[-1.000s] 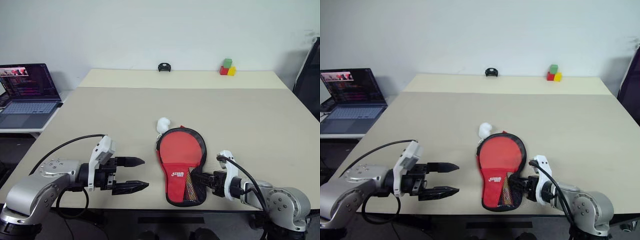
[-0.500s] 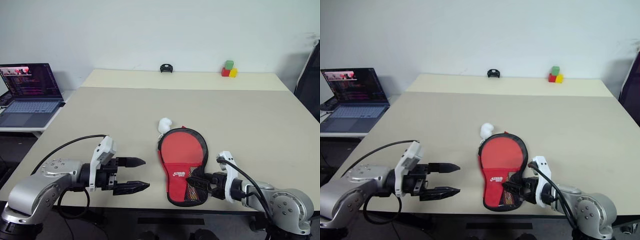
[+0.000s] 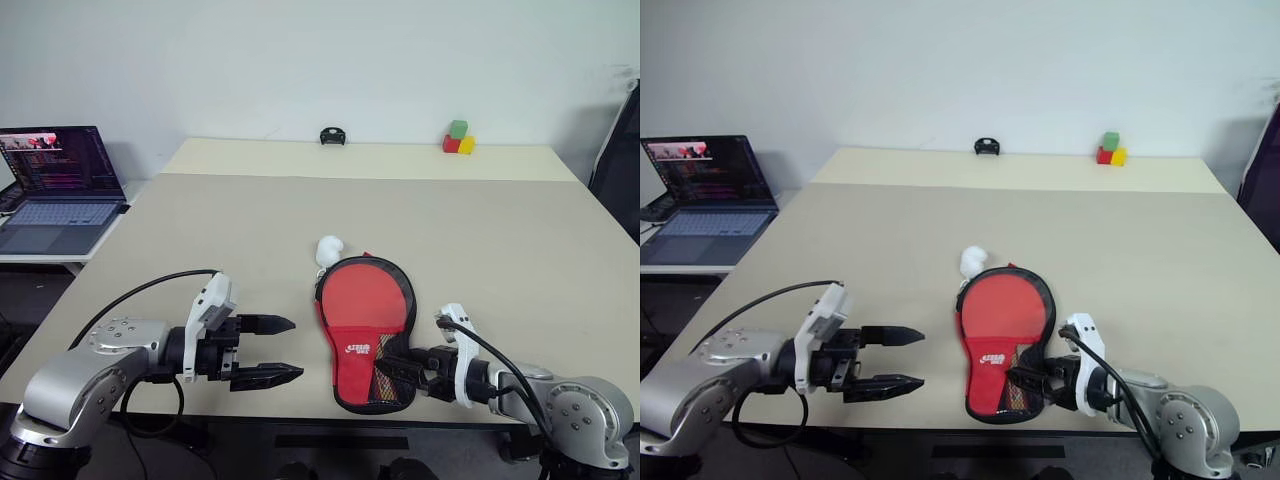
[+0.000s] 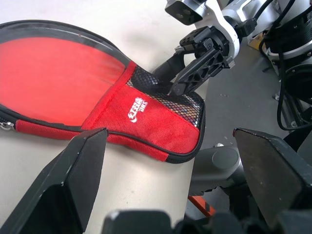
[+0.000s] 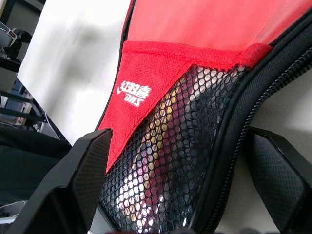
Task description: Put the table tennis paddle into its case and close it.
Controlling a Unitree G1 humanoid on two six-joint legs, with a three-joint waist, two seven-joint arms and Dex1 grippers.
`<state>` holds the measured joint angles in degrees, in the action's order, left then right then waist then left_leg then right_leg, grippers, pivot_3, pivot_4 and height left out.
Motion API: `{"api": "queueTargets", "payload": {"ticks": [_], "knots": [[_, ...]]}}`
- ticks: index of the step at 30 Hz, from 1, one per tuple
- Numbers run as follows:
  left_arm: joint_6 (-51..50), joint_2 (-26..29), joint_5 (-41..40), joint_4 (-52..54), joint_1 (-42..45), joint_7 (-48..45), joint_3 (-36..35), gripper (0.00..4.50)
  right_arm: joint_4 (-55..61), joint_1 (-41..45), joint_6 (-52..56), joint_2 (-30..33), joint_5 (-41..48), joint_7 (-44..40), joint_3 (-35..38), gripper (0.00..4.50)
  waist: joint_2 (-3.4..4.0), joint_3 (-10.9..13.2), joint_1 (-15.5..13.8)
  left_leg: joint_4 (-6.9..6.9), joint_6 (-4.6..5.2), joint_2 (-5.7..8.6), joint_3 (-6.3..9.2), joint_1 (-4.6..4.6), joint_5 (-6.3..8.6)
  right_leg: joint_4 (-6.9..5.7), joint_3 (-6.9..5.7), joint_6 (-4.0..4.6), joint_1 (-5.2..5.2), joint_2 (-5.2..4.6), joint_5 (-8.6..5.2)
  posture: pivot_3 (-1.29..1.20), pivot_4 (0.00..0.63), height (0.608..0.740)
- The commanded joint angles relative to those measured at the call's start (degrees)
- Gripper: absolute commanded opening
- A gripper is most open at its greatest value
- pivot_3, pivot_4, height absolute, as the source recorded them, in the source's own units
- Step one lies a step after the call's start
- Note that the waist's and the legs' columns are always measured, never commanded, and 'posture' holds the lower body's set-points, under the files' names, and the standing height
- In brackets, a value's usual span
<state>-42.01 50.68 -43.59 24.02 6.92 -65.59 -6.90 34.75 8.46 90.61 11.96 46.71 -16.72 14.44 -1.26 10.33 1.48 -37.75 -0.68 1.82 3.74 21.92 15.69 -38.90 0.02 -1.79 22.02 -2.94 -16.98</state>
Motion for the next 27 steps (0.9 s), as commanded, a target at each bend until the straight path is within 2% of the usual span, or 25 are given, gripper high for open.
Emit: {"api": "queueTargets", "payload": {"ticks": [1,13,21,27], "knots": [[0.91,0.28,-0.18,0.46,0.27,-0.06,-0.79,4.50,-0.78,-1.91,1.89,-0.33,0.77,1.12,-1.44,4.47,0.00,0.00,0.01,0.00,0.00,0.00,0.00,0.00,0.00,0.00,0.00,0.00,0.00,0.00,0.00,0.00,0.150,0.740],[0.66,0.07,-0.55,1.04,-0.06,0.01,-0.55,4.50,-2.44,-1.19,1.89,-2.27,5.24,0.38,-0.08,4.47,-0.01,0.00,0.32,0.05,0.00,-0.04,-0.01,-0.01,0.00,0.00,0.01,0.01,0.03,0.03,-0.01,0.00,0.150,0.740],[0.41,-0.04,-0.67,1.12,0.22,0.06,-0.18,4.50,-3.73,0.05,1.89,-1.02,6.15,-0.61,-0.90,4.47,0.00,0.00,0.37,0.12,-0.01,-0.08,-0.03,-0.01,0.00,0.00,0.01,0.05,0.07,0.06,-0.03,0.00,0.150,0.740],[0.67,-0.16,-0.37,0.85,0.27,0.25,-0.03,4.50,-4.35,1.26,1.55,6.03,4.81,-2.19,1.49,4.47,0.00,0.01,0.16,0.13,-0.01,-0.08,-0.05,0.02,0.00,0.04,0.02,0.05,0.07,0.07,-0.03,0.00,0.150,0.740]]}}
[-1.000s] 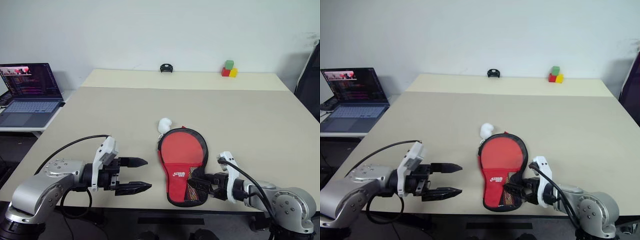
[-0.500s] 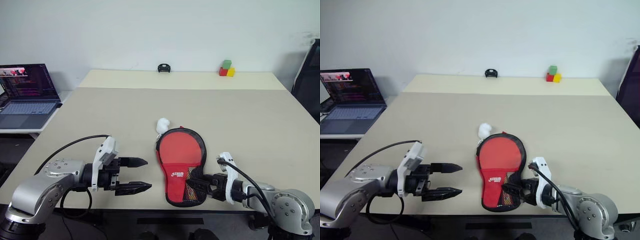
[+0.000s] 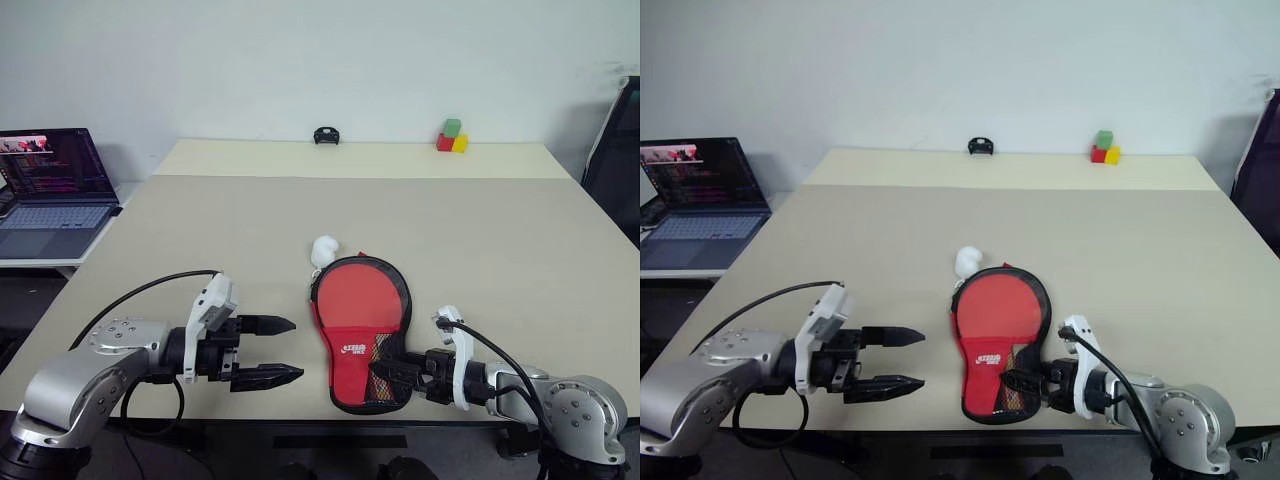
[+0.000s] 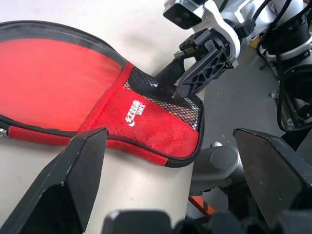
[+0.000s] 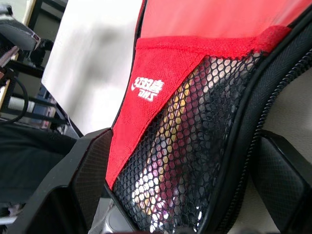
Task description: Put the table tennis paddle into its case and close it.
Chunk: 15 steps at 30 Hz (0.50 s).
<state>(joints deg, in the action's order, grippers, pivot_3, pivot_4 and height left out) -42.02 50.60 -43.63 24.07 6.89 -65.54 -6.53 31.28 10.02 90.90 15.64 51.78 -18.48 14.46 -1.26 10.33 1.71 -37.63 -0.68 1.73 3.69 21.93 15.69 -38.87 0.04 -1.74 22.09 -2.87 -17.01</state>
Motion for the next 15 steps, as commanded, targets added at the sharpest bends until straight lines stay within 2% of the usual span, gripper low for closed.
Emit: {"api": "queueTargets", "payload": {"ticks": [1,4,7,12,15], "knots": [[0.70,-0.10,-0.31,0.77,0.32,0.21,-0.39,4.50,-1.04,-0.23,1.14,2.79,-0.19,-0.64,1.63,4.47,-0.01,0.00,-0.21,0.00,0.00,0.00,0.01,0.02,0.00,0.01,-0.01,0.00,0.00,0.00,0.00,0.00,0.150,0.740],[1.13,-0.28,0.10,0.42,0.42,0.22,-0.24,4.50,-3.35,2.02,-1.11,12.58,-0.37,-4.91,5.32,4.47,0.03,0.03,-0.51,-0.01,0.00,0.07,0.02,0.07,0.00,0.04,-0.03,-0.01,-0.01,-0.06,0.00,0.00,0.150,0.740],[1.41,-0.56,0.30,0.21,0.58,0.29,-0.07,4.50,-5.51,3.72,-3.21,17.50,1.46,-8.19,8.60,4.47,0.04,0.13,-0.86,-0.10,0.01,0.23,0.02,0.11,0.00,0.09,-0.03,-0.08,-0.04,-0.19,0.04,0.00,0.150,0.740],[1.57,-1.03,0.47,0.05,0.73,0.31,0.10,4.50,-4.11,6.96,-8.59,19.97,8.22,-14.23,13.77,4.47,0.08,0.17,-0.25,-0.05,0.02,0.03,0.03,0.13,0.01,0.09,-0.07,-0.05,-0.02,-0.02,0.03,0.00,0.150,0.740],[1.62,-1.32,0.50,-0.19,0.95,0.45,0.20,4.50,-3.21,7.81,-11.64,19.50,9.65,-14.36,13.36,4.47,0.09,0.17,-0.10,-0.04,0.03,-0.04,0.03,0.13,0.02,0.08,-0.07,-0.03,-0.01,0.05,0.01,0.00,0.150,0.740]]}}
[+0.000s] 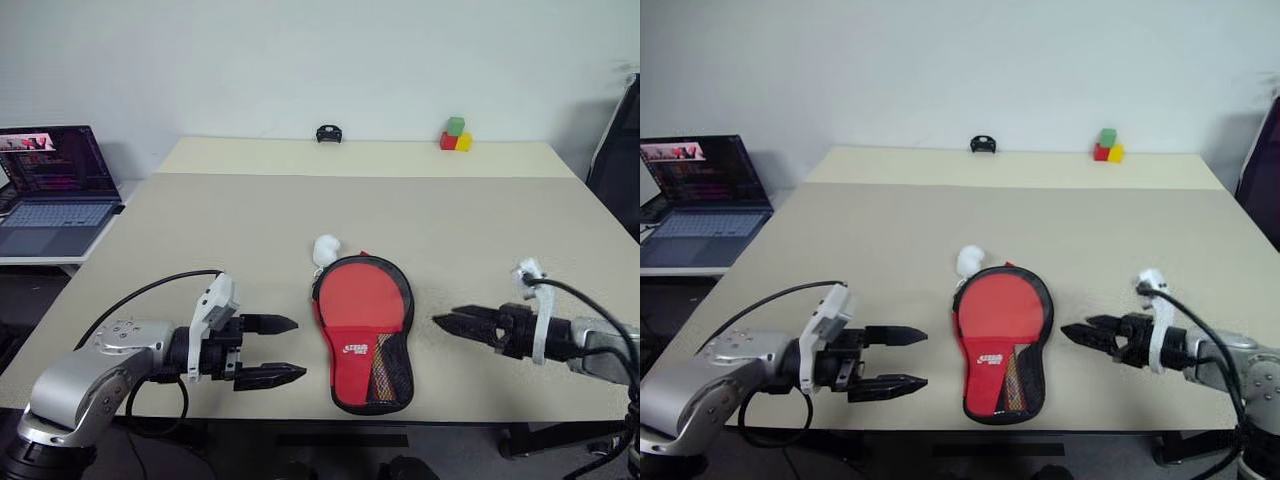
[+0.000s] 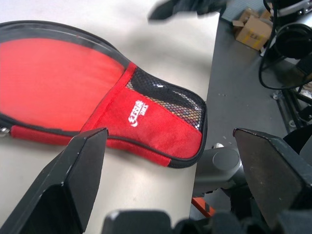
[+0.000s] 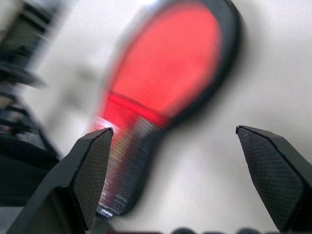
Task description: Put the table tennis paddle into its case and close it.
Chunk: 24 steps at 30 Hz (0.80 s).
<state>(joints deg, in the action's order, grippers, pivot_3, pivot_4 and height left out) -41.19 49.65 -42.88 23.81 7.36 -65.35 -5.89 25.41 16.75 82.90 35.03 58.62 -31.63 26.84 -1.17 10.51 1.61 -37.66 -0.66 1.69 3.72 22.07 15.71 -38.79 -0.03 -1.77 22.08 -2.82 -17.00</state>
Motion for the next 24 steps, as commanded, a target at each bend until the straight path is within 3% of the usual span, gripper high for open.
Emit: {"api": "queueTargets", "payload": {"ticks": [1,12,19,24], "knots": [[0.83,-0.53,-0.24,-0.06,0.65,0.43,-0.39,4.50,3.35,1.22,-5.54,-0.14,2.34,-1.12,0.03,4.47,0.00,0.00,-0.03,0.00,0.00,0.00,0.00,0.00,0.00,0.01,0.00,0.00,0.00,0.00,0.00,0.00,0.150,0.740],[1.52,-4.49,0.88,-2.22,3.31,5.96,-0.82,4.50,0.68,2.17,-28.59,3.15,-14.32,-10.04,-20.04,4.47,-0.01,0.01,-0.10,-0.04,0.00,0.01,0.00,0.03,0.00,0.02,0.00,0.00,0.01,-0.01,0.00,0.00,0.150,0.740],[3.70,-9.21,4.63,-6.83,7.70,13.36,-1.19,4.50,-9.79,10.87,-36.33,-2.05,-24.21,-10.25,-31.07,4.47,-0.01,0.01,0.04,-0.10,-0.01,0.00,0.01,0.01,0.00,-0.10,-0.01,0.01,0.04,0.00,0.01,0.00,0.150,0.740],[5.64,-11.08,8.50,-9.69,9.72,18.21,-1.26,4.50,-13.58,12.54,-37.77,-6.36,-29.13,-8.07,-35.75,4.47,-0.01,0.01,-0.06,-0.11,-0.06,0.01,0.01,0.12,0.01,-0.06,0.01,0.01,0.14,-0.03,0.01,0.00,0.150,0.740]]}}
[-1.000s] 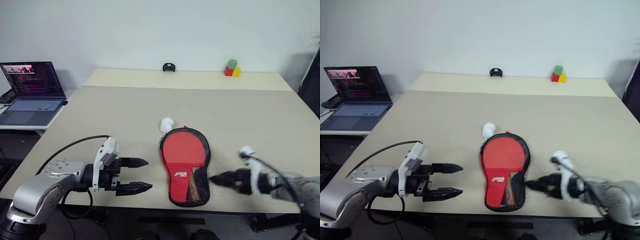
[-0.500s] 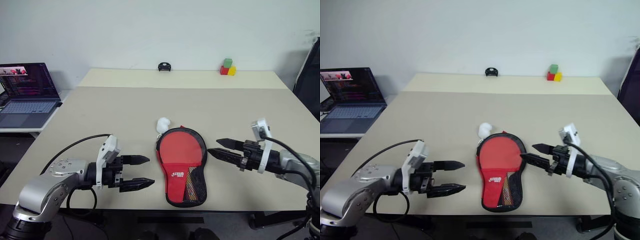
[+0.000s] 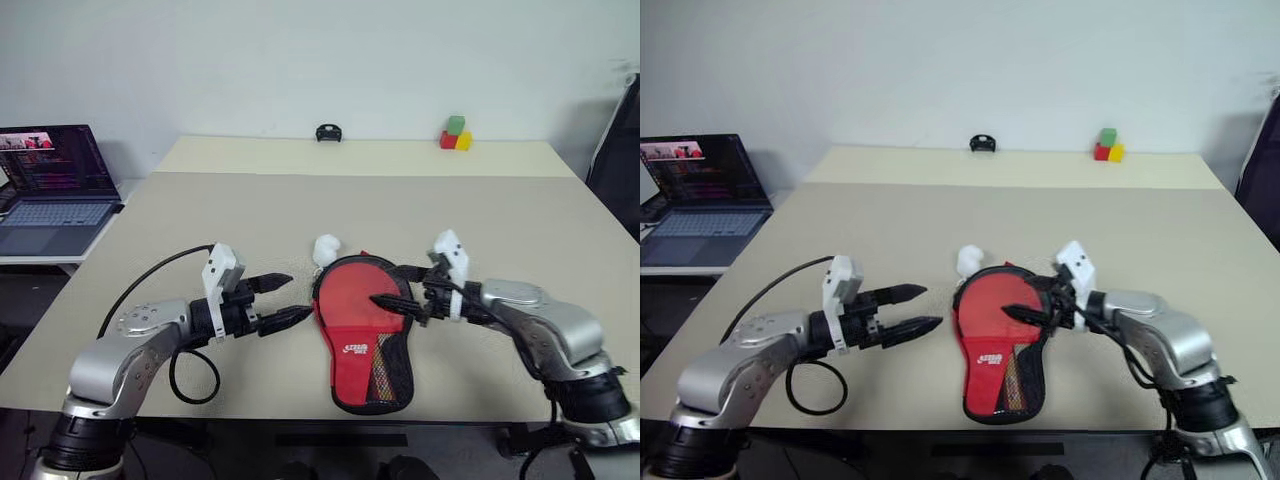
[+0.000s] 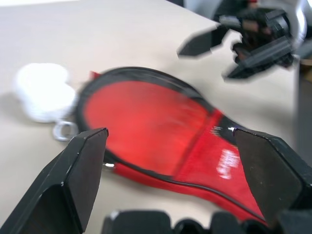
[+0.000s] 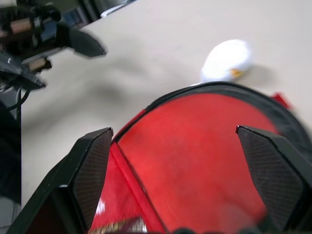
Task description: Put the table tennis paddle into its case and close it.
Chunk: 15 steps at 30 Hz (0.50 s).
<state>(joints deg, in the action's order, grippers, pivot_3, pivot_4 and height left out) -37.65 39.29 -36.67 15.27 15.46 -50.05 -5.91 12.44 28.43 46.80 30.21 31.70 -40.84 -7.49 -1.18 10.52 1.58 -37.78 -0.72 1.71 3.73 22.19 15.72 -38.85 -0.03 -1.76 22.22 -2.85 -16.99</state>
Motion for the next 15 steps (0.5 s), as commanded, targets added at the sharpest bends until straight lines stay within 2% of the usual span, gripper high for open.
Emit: {"api": "queueTargets", "payload": {"ticks": [1,9,15], "knots": [[2.98,-1.49,3.79,-2.95,2.93,4.63,-1.04,4.50,-1.53,0.48,-1.90,-2.82,-3.56,2.22,-2.67,4.47,0.00,0.00,-0.06,-0.01,-0.01,0.00,0.01,0.08,0.00,0.01,-0.01,0.00,0.03,0.00,0.00,0.00,0.150,0.740],[6.52,-4.16,9.75,-10.23,8.92,8.81,-0.01,4.50,-3.49,-2.35,-2.77,-6.16,-8.82,4.26,-5.74,4.47,0.00,0.00,-0.14,-0.14,-0.07,0.07,0.15,0.26,-0.01,0.00,-0.18,0.01,0.10,-0.06,0.01,0.00,0.150,0.740],[7.24,-7.87,14.58,-20.15,17.49,12.30,2.52,4.50,-4.78,-4.68,-4.21,-6.43,-13.41,5.04,-8.48,4.47,-0.03,-0.02,-0.13,-0.16,-0.22,0.09,0.33,0.25,-0.10,-0.08,-0.41,0.01,0.06,-0.06,0.01,0.00,0.150,0.740]]}}
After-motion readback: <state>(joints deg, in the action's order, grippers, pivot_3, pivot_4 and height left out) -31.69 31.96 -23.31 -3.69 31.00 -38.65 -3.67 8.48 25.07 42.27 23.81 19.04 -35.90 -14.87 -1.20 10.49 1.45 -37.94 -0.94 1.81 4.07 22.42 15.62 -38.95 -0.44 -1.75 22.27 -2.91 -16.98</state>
